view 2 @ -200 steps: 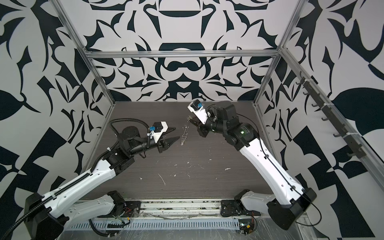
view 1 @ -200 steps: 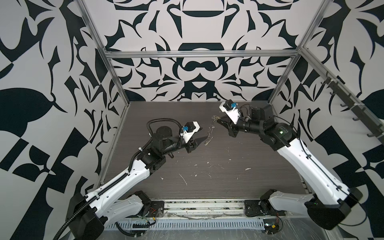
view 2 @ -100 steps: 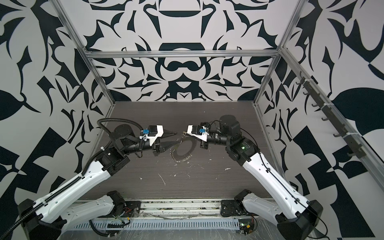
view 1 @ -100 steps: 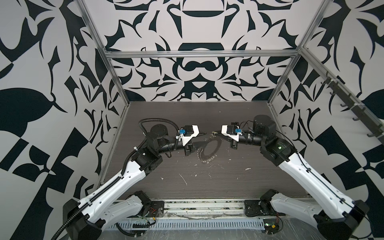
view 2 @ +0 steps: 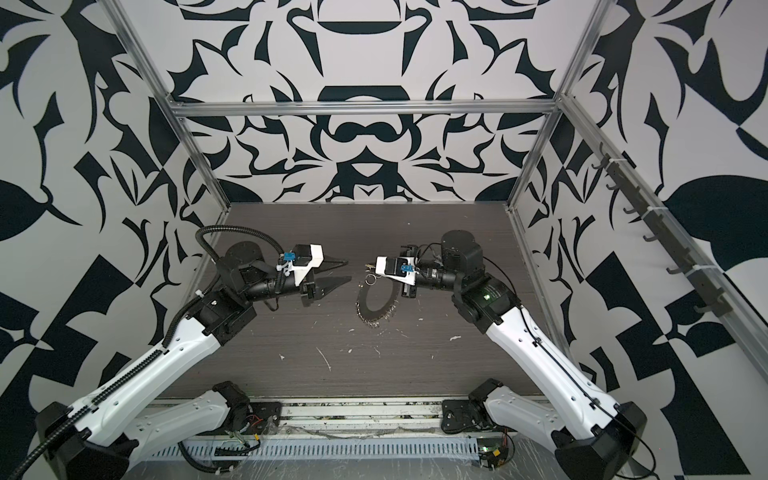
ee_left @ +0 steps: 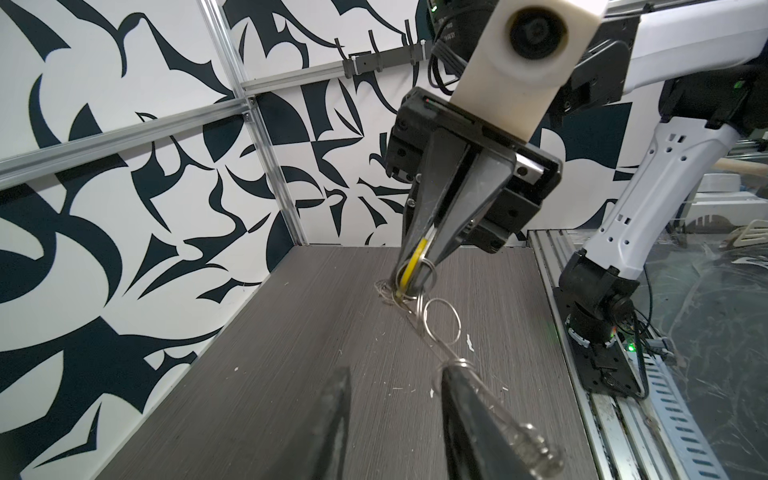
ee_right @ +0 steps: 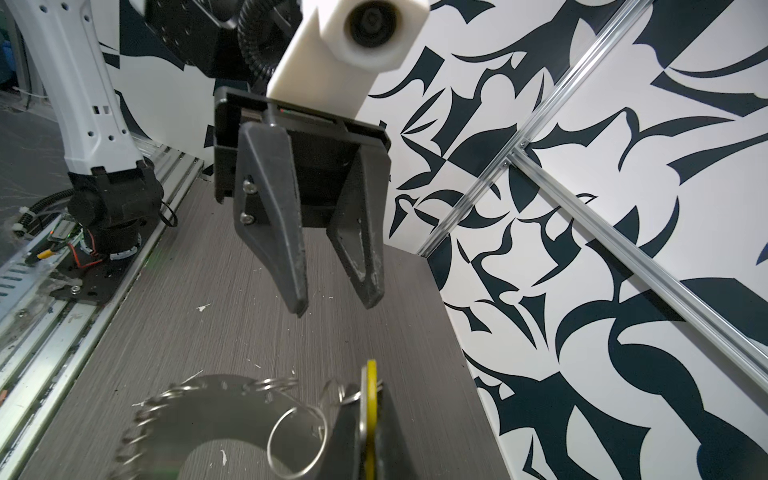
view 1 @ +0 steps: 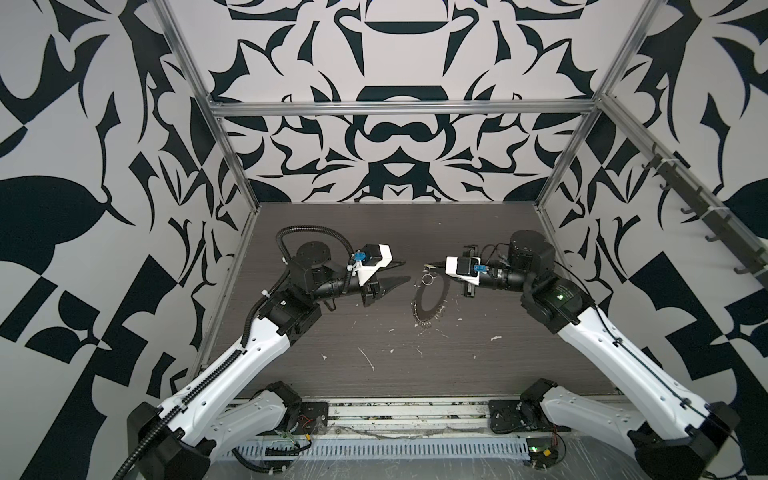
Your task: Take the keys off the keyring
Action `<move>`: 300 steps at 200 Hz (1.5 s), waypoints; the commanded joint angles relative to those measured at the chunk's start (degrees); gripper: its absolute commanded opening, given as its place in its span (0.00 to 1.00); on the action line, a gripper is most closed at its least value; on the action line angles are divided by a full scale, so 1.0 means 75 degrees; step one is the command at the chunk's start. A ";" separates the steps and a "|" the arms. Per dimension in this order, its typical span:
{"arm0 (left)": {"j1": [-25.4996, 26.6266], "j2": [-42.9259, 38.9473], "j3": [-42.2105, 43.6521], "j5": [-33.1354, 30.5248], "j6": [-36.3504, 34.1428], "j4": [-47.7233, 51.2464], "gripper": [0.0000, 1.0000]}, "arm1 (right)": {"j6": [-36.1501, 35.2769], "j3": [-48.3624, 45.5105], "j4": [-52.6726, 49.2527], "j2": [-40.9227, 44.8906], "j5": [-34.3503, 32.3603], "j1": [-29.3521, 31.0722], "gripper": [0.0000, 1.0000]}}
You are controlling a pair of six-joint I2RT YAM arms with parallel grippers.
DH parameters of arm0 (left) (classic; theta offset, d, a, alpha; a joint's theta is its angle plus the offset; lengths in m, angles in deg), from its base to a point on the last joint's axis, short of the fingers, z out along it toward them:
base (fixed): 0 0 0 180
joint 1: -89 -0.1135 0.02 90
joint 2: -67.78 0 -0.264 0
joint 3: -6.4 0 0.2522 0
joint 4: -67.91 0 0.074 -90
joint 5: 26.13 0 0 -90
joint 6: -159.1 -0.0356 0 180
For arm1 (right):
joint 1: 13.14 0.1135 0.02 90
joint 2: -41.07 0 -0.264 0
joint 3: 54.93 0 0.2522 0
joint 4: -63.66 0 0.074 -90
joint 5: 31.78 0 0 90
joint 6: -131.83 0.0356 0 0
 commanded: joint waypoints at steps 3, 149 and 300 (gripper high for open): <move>-0.0066 0.0185 -0.0380 0.0303 -0.0084 0.0019 0.39 | -0.0281 0.0155 0.0537 0.0012 0.0084 0.0017 0.00; 0.0023 0.1193 -0.0440 0.0911 0.0841 -0.1256 0.28 | 0.0195 0.0044 0.1363 -0.0029 -0.0183 0.0016 0.00; 0.0121 0.0872 -0.0292 0.0639 0.0735 -0.0868 0.30 | 0.0319 0.0114 0.1583 -0.0114 -0.0210 0.0017 0.00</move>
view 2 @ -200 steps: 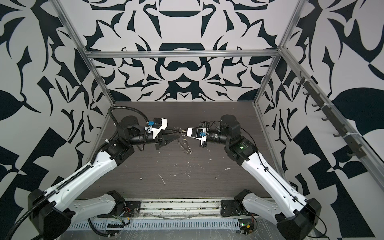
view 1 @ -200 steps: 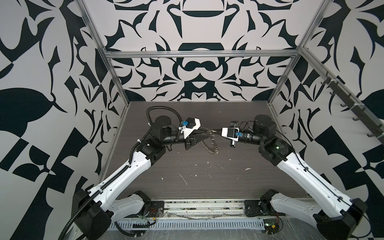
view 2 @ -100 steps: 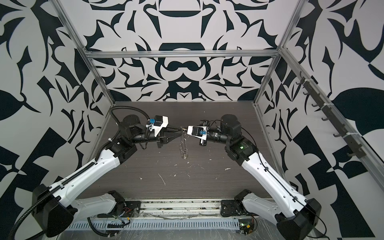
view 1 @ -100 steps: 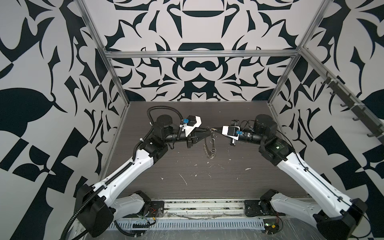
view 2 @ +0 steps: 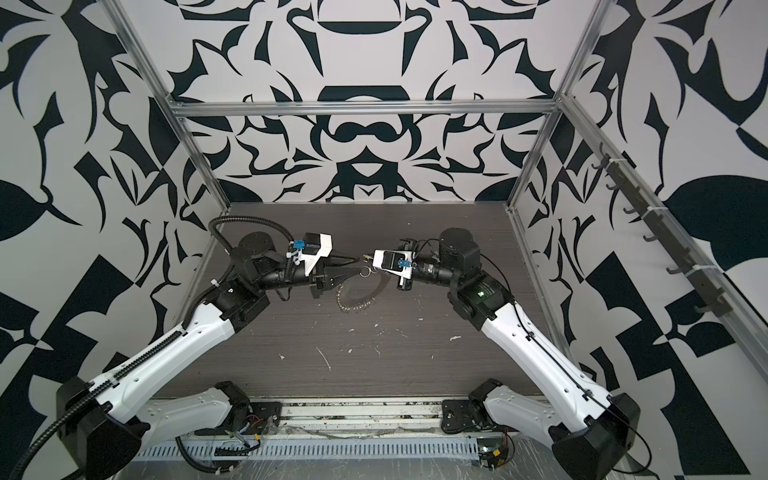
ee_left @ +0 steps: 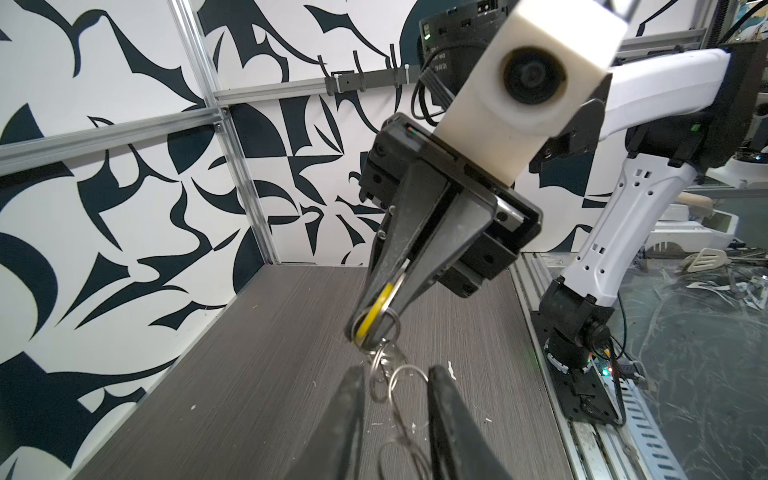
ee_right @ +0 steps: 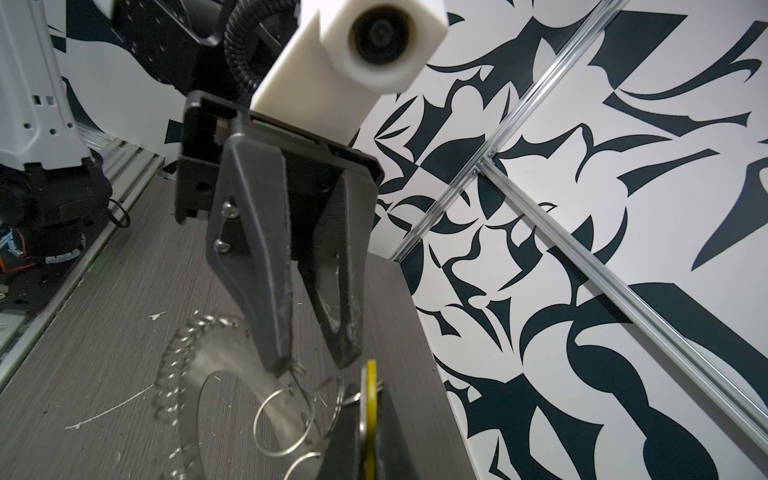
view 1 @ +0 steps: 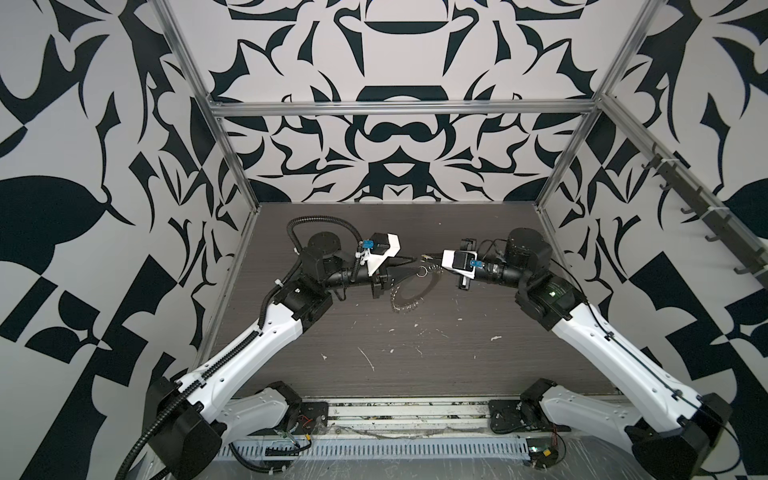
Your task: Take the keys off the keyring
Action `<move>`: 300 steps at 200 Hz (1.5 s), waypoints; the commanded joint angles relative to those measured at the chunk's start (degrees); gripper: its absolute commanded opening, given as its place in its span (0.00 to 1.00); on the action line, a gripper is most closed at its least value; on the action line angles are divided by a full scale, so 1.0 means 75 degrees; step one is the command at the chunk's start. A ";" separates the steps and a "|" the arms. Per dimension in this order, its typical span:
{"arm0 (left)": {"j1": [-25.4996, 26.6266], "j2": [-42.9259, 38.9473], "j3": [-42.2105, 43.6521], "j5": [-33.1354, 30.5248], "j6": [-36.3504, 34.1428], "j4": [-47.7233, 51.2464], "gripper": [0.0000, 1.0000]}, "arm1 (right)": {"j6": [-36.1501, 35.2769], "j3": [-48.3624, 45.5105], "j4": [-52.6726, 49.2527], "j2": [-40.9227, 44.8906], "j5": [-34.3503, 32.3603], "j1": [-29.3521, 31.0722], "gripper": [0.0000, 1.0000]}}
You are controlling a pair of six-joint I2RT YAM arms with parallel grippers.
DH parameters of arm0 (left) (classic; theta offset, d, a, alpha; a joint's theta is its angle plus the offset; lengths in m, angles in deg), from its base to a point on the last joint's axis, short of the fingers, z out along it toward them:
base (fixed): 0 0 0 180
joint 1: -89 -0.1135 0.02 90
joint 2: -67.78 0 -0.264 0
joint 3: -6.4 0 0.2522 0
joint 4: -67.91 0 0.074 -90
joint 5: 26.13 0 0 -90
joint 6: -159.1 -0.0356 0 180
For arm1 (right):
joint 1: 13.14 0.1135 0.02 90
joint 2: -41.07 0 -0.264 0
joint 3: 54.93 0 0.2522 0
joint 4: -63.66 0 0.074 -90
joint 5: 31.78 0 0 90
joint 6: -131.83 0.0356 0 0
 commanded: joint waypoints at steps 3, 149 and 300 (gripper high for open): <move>0.0025 0.0044 -0.0002 0.0040 -0.0025 0.0073 0.30 | 0.0229 0.0212 0.0667 0.0084 0.0161 0.0015 0.00; 0.0014 -0.0402 -0.0222 -0.0206 -0.0169 0.0807 0.45 | 0.0036 -0.0028 0.0738 0.0155 0.0223 0.0018 0.00; 0.0014 0.0281 -0.0488 0.0049 0.0045 0.0326 0.29 | 0.0410 0.0011 0.1091 0.0108 0.0765 0.0027 0.00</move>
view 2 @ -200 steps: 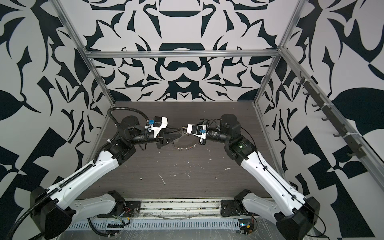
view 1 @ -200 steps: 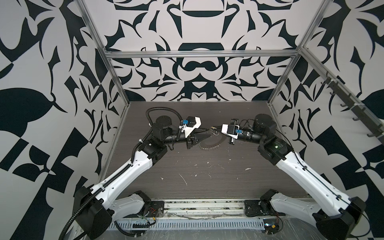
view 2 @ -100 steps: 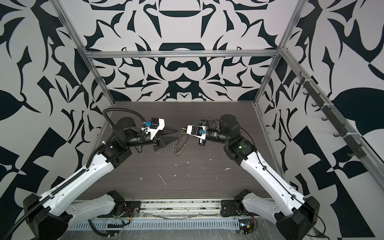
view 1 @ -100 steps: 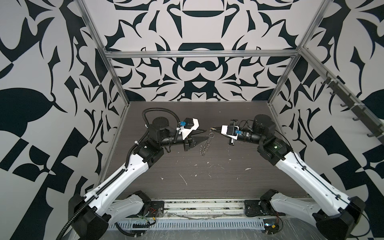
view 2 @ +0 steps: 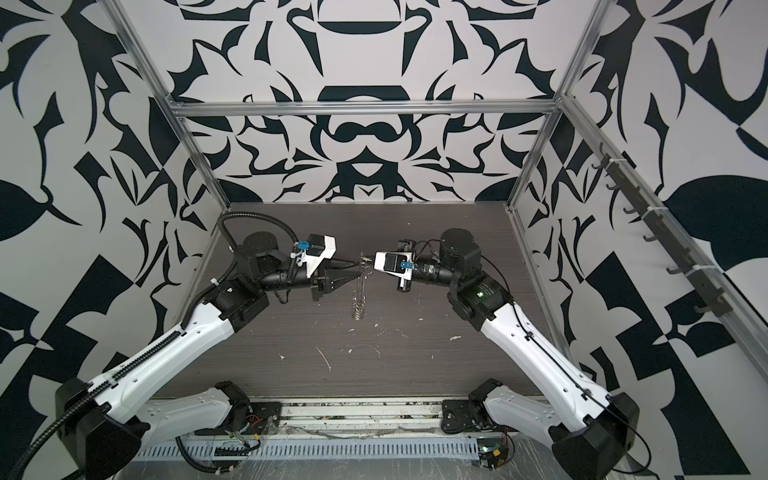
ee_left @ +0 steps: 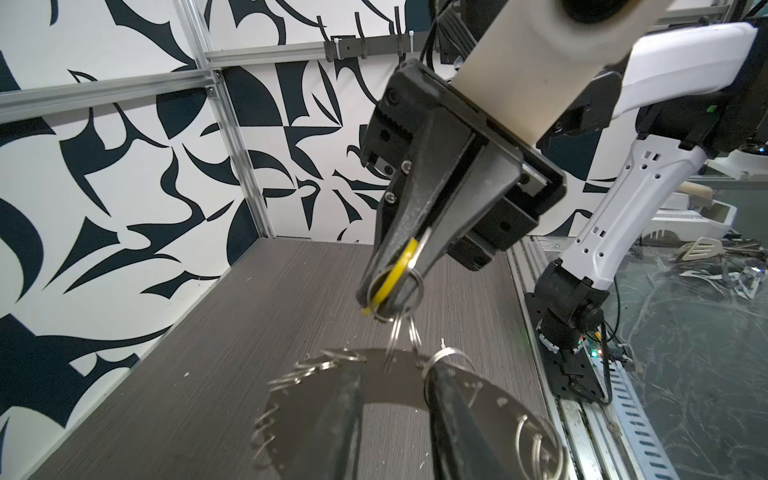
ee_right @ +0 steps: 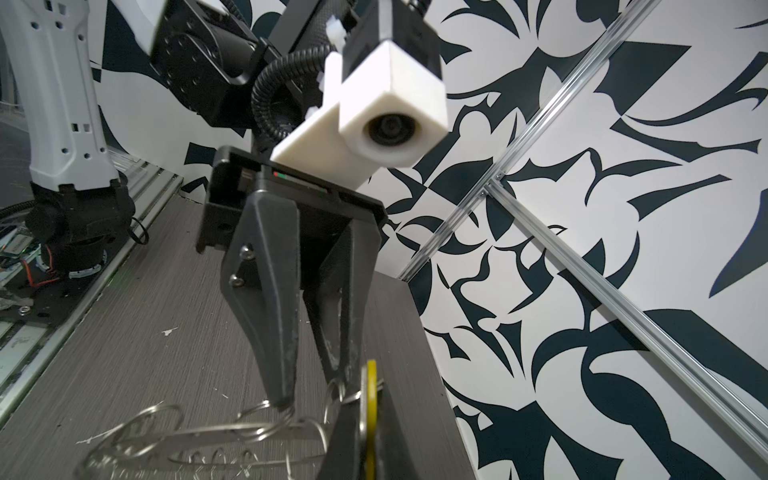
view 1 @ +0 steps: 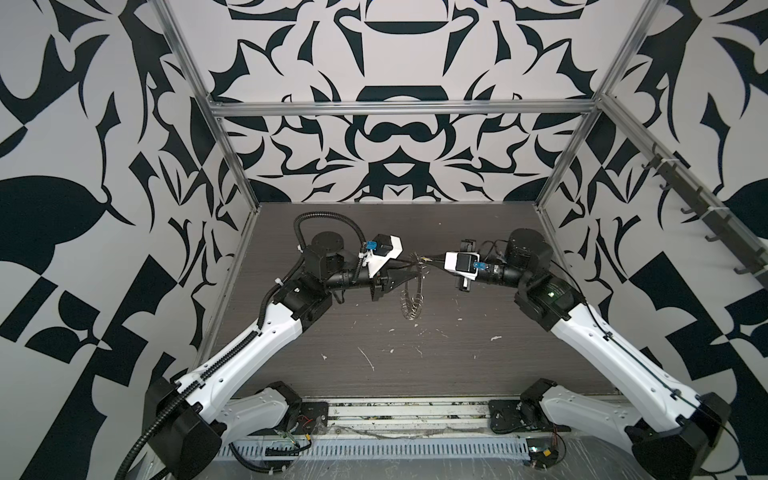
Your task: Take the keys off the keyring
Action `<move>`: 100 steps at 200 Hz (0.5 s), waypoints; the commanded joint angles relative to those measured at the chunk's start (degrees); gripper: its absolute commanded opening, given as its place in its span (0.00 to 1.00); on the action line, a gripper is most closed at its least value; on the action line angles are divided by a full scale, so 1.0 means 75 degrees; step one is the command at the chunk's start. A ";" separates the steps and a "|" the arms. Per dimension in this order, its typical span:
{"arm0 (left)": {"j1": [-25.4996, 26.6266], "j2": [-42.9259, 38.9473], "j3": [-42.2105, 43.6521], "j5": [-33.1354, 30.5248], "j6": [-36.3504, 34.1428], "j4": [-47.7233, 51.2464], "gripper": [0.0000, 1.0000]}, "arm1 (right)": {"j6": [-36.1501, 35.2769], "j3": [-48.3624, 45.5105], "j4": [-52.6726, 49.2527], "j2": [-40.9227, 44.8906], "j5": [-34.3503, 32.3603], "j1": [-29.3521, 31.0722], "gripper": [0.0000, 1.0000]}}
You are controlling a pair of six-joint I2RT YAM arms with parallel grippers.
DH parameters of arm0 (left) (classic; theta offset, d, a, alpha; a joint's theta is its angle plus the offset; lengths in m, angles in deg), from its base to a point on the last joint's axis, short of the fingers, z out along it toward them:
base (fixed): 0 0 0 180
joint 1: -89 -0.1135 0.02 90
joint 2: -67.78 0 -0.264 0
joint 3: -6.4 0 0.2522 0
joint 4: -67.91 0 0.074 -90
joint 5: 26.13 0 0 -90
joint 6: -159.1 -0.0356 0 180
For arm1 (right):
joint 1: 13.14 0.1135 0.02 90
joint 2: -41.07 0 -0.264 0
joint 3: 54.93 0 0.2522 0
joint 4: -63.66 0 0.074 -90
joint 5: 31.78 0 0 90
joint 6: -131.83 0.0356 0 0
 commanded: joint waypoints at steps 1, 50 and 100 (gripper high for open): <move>0.0011 0.0179 -0.0315 0.0153 0.0200 -0.0438 0.29 | 0.0230 0.0119 0.0696 0.0105 0.0252 0.0022 0.00; 0.0021 0.0219 -0.0286 0.0115 0.0260 -0.0727 0.25 | 0.0296 0.0120 0.0756 0.0084 0.0233 0.0024 0.00; 0.0014 0.0080 -0.0209 0.0056 0.0250 -0.0677 0.23 | 0.0310 0.0136 0.0774 0.0035 0.0219 0.0025 0.00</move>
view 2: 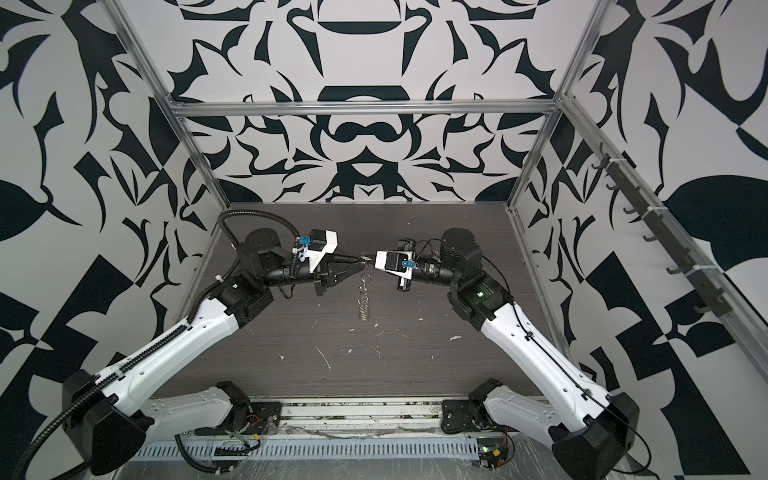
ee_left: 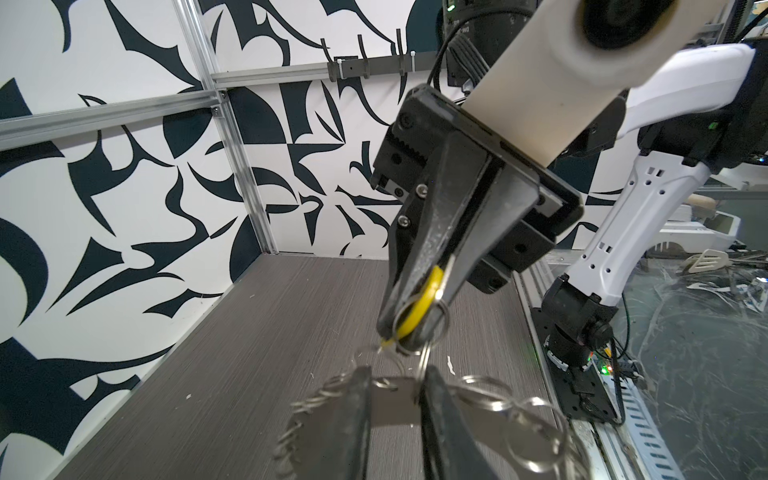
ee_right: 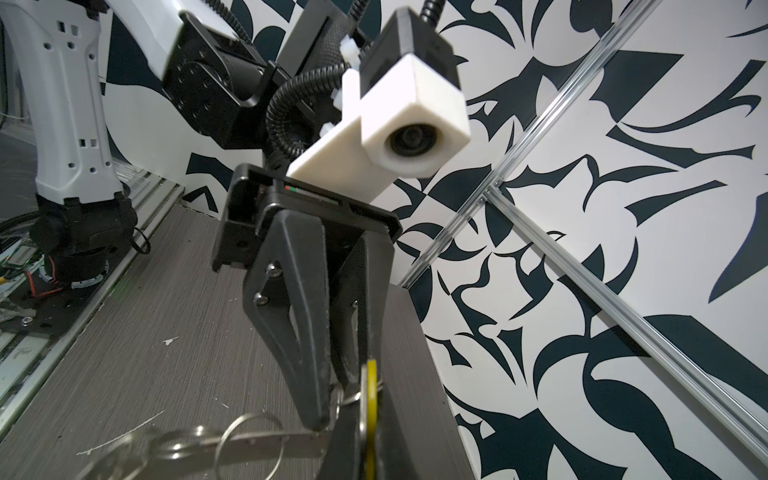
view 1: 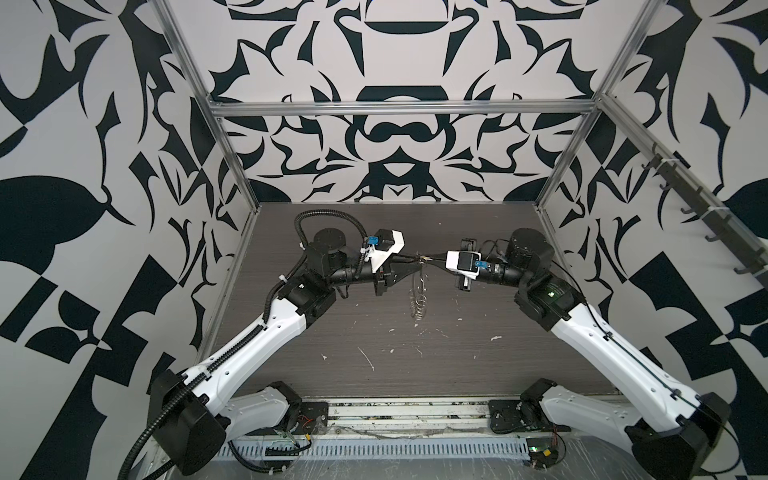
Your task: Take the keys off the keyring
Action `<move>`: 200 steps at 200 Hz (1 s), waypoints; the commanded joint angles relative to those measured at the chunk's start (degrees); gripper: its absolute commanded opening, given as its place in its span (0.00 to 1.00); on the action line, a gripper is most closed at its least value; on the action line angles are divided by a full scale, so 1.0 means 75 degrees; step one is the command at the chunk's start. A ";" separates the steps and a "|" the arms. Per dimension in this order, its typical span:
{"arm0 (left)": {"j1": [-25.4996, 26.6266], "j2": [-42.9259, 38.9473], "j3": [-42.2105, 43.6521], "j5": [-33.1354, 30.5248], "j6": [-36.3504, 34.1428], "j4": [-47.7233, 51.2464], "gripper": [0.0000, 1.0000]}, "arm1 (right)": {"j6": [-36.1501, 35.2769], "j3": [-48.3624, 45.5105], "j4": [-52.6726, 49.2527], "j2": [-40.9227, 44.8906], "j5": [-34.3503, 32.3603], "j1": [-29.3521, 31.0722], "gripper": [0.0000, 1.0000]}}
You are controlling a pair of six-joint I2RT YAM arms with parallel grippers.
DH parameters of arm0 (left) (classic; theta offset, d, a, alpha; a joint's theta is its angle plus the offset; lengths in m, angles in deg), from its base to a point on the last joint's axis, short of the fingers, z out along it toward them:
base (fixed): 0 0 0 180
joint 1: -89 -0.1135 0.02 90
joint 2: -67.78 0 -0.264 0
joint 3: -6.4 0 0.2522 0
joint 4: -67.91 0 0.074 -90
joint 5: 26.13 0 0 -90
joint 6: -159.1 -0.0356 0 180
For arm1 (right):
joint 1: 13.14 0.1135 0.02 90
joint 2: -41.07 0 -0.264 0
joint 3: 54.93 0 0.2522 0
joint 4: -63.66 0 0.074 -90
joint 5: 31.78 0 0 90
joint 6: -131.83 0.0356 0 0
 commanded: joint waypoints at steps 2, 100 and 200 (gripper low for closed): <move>0.0008 -0.0128 -0.0130 0.0030 0.0078 -0.0143 0.23 | 0.0145 0.0141 0.0596 0.0035 0.0145 0.0028 0.00; 0.0067 -0.0371 -0.0865 -0.1421 -0.1667 0.2156 0.00 | 0.0221 -0.0298 -0.0378 0.0429 -0.0808 0.0016 0.00; 0.0734 0.0118 -0.2230 -0.3005 -0.3225 0.4553 0.00 | 0.0468 -0.0333 -0.0994 0.0880 -0.1090 -0.0005 0.33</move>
